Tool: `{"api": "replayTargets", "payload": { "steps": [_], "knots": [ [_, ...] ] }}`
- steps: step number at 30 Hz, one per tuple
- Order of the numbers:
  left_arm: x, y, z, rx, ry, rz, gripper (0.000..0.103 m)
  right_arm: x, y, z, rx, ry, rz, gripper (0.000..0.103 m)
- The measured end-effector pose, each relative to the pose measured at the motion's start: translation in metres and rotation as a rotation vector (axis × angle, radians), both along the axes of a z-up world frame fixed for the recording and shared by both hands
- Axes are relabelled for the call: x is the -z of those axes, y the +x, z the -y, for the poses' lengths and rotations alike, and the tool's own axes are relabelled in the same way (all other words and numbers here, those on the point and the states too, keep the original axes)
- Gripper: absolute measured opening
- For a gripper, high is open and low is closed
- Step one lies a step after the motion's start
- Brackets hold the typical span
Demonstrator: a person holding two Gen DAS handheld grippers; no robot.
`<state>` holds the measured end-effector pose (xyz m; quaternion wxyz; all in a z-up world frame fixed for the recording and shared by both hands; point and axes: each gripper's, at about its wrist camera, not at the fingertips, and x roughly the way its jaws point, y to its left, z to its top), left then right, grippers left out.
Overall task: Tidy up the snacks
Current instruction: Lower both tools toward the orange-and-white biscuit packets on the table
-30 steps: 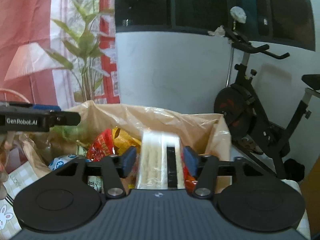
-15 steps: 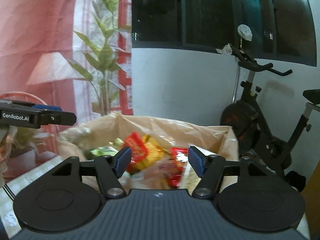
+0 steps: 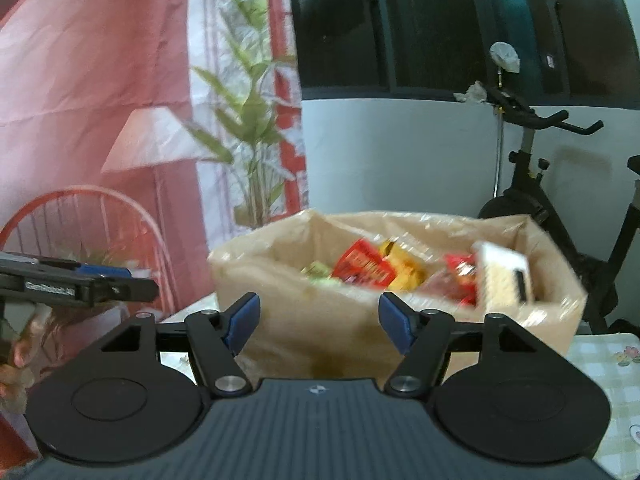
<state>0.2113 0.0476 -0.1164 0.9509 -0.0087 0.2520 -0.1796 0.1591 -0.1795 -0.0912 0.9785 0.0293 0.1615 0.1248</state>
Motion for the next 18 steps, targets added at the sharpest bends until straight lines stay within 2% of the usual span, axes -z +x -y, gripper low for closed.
{"api": "replayTargets", "payload": {
  "steps": [7, 18],
  "knots": [
    [0.033, 0.004, -0.016, -0.022, -0.009, -0.089, 0.071, 0.028, -0.005, -0.012, -0.024, -0.005, -0.073, 0.069],
    [0.079, -0.002, -0.018, -0.007, 0.0, -0.24, 0.071, 0.084, -0.008, -0.019, -0.04, -0.02, -0.222, 0.069]
  ]
}}
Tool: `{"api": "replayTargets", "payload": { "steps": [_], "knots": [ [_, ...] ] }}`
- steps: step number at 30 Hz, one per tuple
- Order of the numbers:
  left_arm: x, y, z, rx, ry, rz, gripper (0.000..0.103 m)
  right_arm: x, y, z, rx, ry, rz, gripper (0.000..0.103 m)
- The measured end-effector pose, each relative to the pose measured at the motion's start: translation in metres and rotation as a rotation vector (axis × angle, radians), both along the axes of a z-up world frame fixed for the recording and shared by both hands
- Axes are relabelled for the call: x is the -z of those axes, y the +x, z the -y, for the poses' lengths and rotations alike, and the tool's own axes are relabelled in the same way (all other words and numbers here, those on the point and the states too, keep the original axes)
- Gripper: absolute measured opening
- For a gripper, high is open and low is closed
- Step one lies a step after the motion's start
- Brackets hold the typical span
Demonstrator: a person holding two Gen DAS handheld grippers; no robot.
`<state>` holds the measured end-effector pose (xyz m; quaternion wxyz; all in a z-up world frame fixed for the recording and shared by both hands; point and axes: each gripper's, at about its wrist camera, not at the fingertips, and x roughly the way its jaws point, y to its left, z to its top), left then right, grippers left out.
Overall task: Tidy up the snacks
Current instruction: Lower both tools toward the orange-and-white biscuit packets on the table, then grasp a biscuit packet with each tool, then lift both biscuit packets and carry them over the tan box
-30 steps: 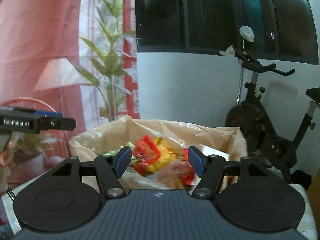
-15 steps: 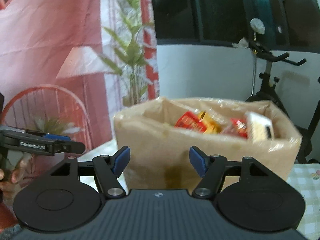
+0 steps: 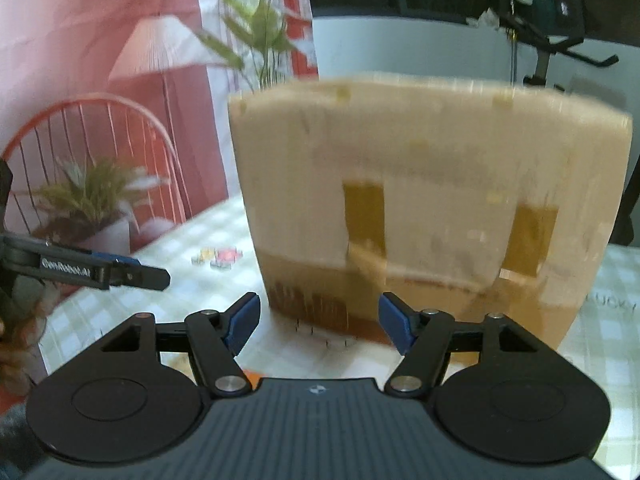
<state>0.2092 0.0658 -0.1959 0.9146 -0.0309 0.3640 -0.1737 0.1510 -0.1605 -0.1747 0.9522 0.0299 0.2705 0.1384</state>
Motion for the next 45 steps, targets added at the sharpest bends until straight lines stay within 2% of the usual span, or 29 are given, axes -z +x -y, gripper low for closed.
{"api": "replayTargets", "payload": {
  "steps": [7, 13, 18, 20, 22, 25, 28, 31, 38, 45],
  "knots": [
    [0.019, 0.003, 0.007, 0.006, -0.032, -0.074, 0.071, 0.032, 0.004, -0.012, -0.048, -0.047, -0.095, 0.068],
    [0.032, -0.011, 0.017, 0.041, -0.057, -0.126, 0.071, 0.042, -0.001, -0.025, -0.118, -0.069, -0.121, 0.068],
    [0.048, -0.015, 0.02, 0.021, -0.07, -0.173, 0.069, 0.052, -0.001, -0.039, -0.178, -0.087, -0.153, 0.067],
    [0.051, -0.015, 0.018, 0.009, -0.098, -0.181, 0.066, 0.056, 0.002, -0.044, -0.198, -0.096, -0.164, 0.067],
    [0.052, -0.013, 0.019, 0.0, -0.113, -0.179, 0.064, 0.062, 0.005, -0.046, -0.209, -0.107, -0.175, 0.067],
    [0.053, -0.012, 0.021, 0.007, -0.138, -0.17, 0.055, 0.072, 0.009, -0.044, -0.204, -0.085, -0.211, 0.065],
    [0.051, -0.015, 0.027, 0.016, -0.12, -0.145, 0.051, 0.07, 0.008, -0.043, -0.214, -0.071, -0.201, 0.058],
    [0.049, -0.016, 0.031, 0.031, -0.127, -0.15, 0.05, 0.068, 0.006, -0.038, -0.201, -0.06, -0.205, 0.053],
    [0.032, -0.018, 0.047, 0.059, -0.102, -0.106, 0.05, 0.061, -0.004, -0.028, -0.166, -0.042, -0.184, 0.053],
    [-0.001, -0.021, 0.056, 0.071, -0.1, -0.031, 0.05, 0.036, -0.01, -0.02, -0.138, -0.036, -0.095, 0.053]
  ]
}}
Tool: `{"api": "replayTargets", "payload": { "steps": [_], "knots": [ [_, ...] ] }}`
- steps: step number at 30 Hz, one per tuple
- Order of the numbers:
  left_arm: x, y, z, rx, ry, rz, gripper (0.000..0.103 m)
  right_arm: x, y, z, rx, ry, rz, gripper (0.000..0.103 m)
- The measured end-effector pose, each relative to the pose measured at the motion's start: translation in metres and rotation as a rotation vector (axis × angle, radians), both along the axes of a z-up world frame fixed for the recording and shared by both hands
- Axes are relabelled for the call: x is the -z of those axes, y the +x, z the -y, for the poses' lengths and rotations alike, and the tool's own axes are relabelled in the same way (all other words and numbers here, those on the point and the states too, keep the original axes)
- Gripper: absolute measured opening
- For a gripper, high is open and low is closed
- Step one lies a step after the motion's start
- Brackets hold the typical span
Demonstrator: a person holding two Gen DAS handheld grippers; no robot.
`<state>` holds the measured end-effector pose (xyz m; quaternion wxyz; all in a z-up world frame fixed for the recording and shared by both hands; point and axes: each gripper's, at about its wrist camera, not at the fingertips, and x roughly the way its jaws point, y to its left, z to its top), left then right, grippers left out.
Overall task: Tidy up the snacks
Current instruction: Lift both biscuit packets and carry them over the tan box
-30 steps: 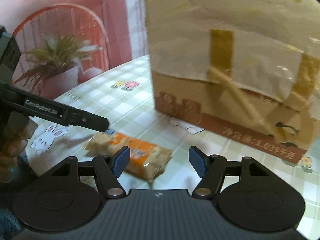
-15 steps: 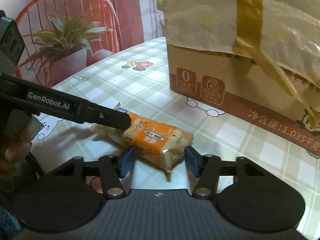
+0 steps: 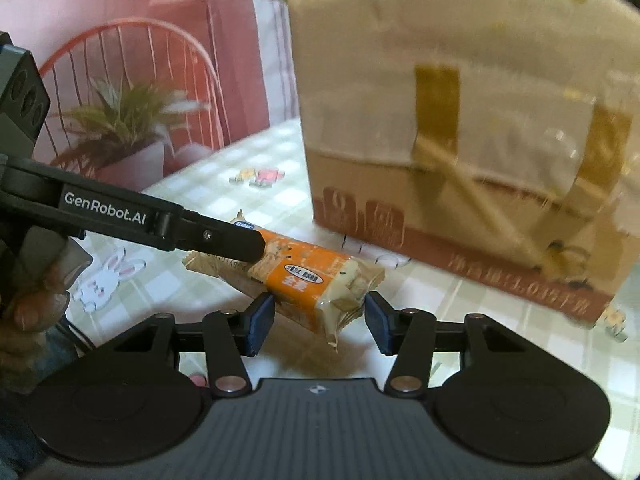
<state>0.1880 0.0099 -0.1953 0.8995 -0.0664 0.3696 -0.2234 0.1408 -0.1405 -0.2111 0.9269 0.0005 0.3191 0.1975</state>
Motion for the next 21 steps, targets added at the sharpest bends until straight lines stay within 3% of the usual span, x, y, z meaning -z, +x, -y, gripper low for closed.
{"api": "replayTargets", "payload": {
  "steps": [15, 21],
  "knots": [
    [-0.085, -0.003, 0.029, 0.055, -0.09, 0.191, 0.049, -0.078, -0.018, 0.026, 0.055, -0.011, 0.247, 0.053],
    [-0.114, 0.01, 0.039, 0.071, -0.138, 0.23, 0.049, -0.115, -0.02, 0.033, 0.076, -0.023, 0.337, 0.053]
  ]
}}
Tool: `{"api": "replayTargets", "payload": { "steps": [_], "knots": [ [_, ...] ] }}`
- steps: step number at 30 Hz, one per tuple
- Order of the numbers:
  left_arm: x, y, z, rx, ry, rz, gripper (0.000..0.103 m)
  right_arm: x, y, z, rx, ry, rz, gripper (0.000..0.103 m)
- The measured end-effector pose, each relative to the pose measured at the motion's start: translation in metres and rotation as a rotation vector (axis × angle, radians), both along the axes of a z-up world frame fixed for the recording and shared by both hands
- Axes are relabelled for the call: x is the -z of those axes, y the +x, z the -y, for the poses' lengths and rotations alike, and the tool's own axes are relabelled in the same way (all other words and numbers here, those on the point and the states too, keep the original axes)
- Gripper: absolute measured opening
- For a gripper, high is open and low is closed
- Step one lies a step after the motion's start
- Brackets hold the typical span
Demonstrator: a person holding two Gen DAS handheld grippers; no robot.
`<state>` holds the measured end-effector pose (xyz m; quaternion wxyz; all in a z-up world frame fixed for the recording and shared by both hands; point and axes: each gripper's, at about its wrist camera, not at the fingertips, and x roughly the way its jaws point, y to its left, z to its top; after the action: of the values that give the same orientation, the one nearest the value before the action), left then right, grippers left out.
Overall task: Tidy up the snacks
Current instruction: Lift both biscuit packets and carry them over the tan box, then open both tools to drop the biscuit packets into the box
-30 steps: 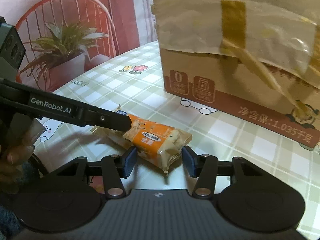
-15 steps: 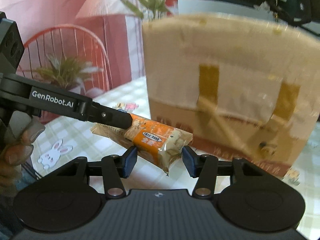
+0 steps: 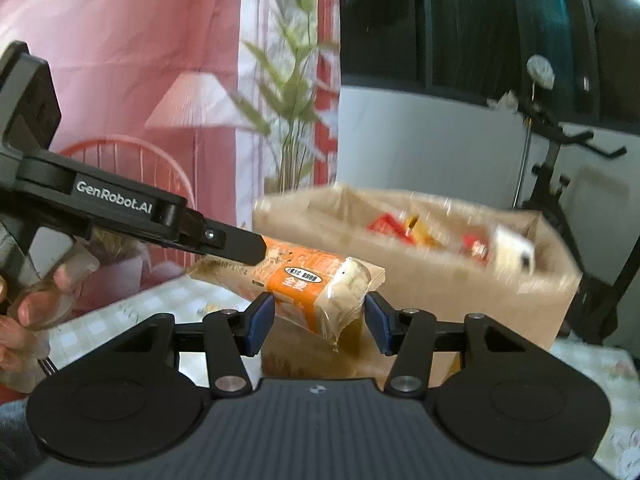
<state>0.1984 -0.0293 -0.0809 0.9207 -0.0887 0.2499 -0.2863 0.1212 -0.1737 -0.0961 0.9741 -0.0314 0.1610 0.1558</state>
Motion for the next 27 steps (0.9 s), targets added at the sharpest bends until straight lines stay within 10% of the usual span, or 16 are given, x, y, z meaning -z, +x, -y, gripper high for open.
{"api": "replayTargets", "payload": {
  "steps": [11, 27],
  "knots": [
    [-0.031, 0.06, 0.036, 0.004, 0.017, 0.055, 0.049, -0.045, 0.057, 0.025, 0.003, -0.067, 0.052, 0.053],
    [-0.008, 0.102, 0.053, -0.02, 0.089, 0.01, 0.05, -0.021, 0.134, 0.051, 0.04, -0.105, -0.114, 0.053]
  ]
}}
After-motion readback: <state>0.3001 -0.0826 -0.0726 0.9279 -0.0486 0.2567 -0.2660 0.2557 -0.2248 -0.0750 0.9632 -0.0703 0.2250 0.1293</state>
